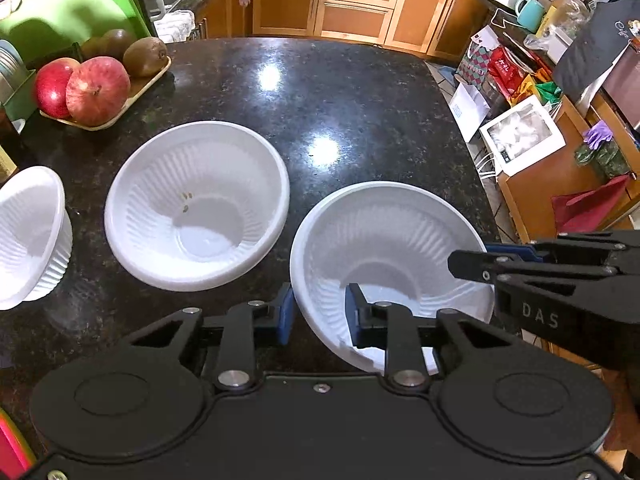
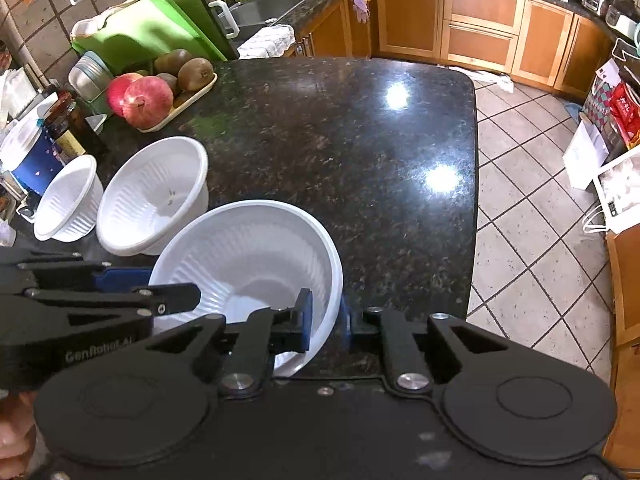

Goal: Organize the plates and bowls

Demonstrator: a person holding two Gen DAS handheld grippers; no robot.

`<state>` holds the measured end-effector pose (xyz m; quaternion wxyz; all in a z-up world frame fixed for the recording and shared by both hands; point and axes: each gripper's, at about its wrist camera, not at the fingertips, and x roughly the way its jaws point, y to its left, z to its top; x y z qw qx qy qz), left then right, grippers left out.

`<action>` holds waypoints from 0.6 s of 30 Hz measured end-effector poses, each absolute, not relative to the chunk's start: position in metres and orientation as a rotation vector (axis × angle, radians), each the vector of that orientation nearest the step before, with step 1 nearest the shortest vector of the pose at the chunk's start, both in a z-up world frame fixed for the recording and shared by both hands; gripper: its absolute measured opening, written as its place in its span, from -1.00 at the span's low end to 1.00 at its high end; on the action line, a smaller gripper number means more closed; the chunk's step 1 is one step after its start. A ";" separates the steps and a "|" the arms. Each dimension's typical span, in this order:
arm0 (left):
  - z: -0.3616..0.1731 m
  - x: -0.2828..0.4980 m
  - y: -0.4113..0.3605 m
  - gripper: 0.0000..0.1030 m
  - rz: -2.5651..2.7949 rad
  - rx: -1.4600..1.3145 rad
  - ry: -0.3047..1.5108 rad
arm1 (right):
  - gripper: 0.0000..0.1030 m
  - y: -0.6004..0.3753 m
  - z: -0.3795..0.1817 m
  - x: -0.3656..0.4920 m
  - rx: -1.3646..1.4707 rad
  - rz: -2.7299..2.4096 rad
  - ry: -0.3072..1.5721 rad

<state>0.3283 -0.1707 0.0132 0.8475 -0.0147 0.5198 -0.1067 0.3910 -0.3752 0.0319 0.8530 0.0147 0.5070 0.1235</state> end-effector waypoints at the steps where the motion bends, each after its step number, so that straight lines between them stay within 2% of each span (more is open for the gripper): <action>1: 0.014 0.327 -0.169 -0.33 -0.227 -0.033 1.097 | -0.68 -0.374 0.033 0.388 0.030 0.261 1.068; 18: 0.024 0.257 -0.120 -0.33 -0.296 0.064 1.106 | -0.66 -0.317 0.045 0.303 0.028 0.284 1.110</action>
